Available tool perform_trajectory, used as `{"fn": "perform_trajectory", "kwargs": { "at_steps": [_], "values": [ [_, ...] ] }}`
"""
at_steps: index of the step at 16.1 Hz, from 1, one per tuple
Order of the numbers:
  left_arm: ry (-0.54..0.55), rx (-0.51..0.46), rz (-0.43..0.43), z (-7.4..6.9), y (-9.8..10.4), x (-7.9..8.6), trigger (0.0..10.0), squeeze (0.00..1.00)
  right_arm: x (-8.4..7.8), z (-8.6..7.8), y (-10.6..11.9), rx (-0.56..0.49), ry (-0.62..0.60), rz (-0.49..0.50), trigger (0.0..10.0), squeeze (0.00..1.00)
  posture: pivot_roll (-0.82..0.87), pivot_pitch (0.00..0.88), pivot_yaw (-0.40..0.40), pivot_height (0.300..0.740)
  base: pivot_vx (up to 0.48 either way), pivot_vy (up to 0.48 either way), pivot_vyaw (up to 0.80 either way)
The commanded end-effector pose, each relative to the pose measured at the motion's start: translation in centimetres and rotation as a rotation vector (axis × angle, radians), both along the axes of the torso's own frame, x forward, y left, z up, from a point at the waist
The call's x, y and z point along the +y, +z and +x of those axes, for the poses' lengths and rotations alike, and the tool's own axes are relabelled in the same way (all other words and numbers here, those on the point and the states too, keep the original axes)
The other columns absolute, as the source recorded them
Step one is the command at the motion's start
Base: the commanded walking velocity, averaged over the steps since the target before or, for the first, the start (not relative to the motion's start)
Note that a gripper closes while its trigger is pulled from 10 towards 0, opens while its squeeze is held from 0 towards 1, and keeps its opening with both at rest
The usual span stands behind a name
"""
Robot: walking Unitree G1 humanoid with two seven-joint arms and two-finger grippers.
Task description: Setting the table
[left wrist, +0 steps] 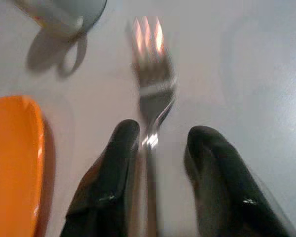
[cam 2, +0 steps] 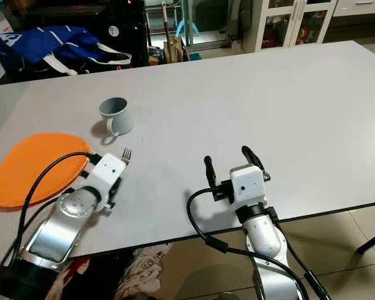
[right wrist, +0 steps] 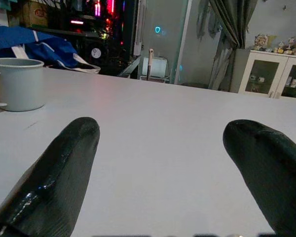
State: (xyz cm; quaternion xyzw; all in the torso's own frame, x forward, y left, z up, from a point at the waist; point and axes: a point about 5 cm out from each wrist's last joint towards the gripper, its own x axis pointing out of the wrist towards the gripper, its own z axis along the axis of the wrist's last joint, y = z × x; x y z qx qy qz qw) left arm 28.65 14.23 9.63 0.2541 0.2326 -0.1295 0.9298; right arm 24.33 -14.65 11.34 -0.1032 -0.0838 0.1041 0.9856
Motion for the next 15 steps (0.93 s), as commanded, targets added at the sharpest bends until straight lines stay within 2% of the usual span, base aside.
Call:
{"fn": "perform_trajectory", "kwargs": {
  "at_steps": [1,2,3,6,8,9,11,12,14,15],
  "values": [
    [0.001,-0.061,-0.054,0.5,1.8,-0.3,10.0,0.0,0.2,-0.1,-0.1,0.0,0.01,-0.001,10.0,0.0,-0.15,0.0,0.122,0.722,0.0,0.0,0.0],
    [0.017,-0.123,-0.169,0.8,3.0,-0.9,10.0,0.0,0.2,-0.1,-0.1,0.0,0.005,-0.002,10.0,0.0,-0.15,0.0,0.121,0.722,0.0,0.0,0.0],
    [0.02,-0.14,-0.184,0.9,3.3,-0.9,10.0,0.0,0.2,-0.1,-0.1,0.0,0.005,-0.001,10.0,0.0,-0.15,0.0,0.121,0.722,0.0,0.0,0.0],
    [0.03,-0.278,-0.395,1.0,5.5,-0.9,10.0,0.0,0.0,0.2,0.2,-0.005,-0.003,0.011,10.0,0.0,-0.15,0.0,0.111,0.722,0.0,0.0,0.0],
    [0.024,-0.306,-0.447,0.5,5.7,-0.7,10.0,0.0,0.0,0.3,0.2,-0.006,-0.007,0.019,10.0,0.0,-0.15,0.0,0.111,0.722,0.0,0.0,0.0],
    [0.068,-0.309,-0.512,-0.9,5.0,1.0,10.0,0.0,-0.1,0.4,0.4,-0.013,-0.018,0.039,10.0,0.0,-0.15,0.0,0.107,0.722,0.0,0.0,0.0],
    [0.079,-0.367,-0.47,-2.6,4.2,2.8,10.0,0.0,-0.4,0.8,0.3,-0.003,-0.043,0.069,10.0,0.0,-0.14,0.0,0.105,0.722,0.0,0.0,0.0],
    [0.083,-0.38,-0.466,-3.1,3.9,3.1,10.0,0.0,-0.5,0.9,0.3,0.002,-0.044,0.073,10.0,0.0,-0.13,0.0,0.102,0.722,0.0,0.0,0.0],
    [0.119,-0.36,-0.489,-4.3,2.6,3.1,10.0,0.0,-0.4,1.4,0.1,0.013,-0.046,0.081,10.0,0.0,-0.12,0.0,0.099,0.722,0.0,0.0,0.0],
    [0.118,-0.374,-0.506,-4.2,2.9,2.5,10.0,0.0,-0.4,1.7,0.1,0.014,-0.047,0.085,10.0,0.0,-0.11,0.0,0.09,0.722,0.0,0.0,0.0]
  ]
}}
